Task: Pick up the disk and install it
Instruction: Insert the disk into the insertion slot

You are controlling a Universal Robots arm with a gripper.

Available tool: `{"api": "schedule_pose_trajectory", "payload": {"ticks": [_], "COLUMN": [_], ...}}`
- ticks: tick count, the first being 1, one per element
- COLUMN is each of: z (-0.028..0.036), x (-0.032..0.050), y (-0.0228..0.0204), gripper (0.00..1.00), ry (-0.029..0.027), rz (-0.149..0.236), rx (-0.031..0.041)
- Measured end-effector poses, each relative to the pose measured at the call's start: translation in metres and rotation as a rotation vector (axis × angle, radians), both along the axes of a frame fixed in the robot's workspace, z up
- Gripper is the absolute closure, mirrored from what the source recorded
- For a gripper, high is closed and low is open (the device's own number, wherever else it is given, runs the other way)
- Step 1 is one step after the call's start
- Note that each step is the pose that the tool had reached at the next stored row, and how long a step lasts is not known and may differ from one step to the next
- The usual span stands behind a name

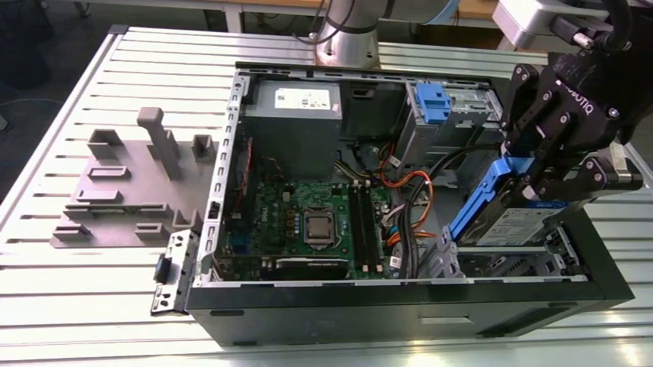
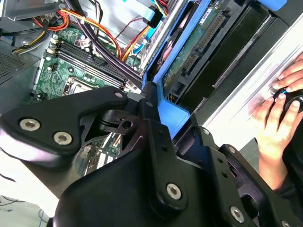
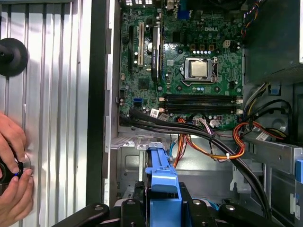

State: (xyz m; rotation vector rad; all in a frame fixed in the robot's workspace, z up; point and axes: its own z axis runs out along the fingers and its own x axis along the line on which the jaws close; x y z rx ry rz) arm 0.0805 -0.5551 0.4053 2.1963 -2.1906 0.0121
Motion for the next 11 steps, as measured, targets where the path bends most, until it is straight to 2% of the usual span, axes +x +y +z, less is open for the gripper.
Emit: {"api": "schedule_pose_trajectory", "payload": {"ticks": [11], "z": [-0.0041], "x": [0.0], "y": [0.0], "gripper": [0.64], "ry": [0.0], "rz": [0.0], "rx": [0.0]}}
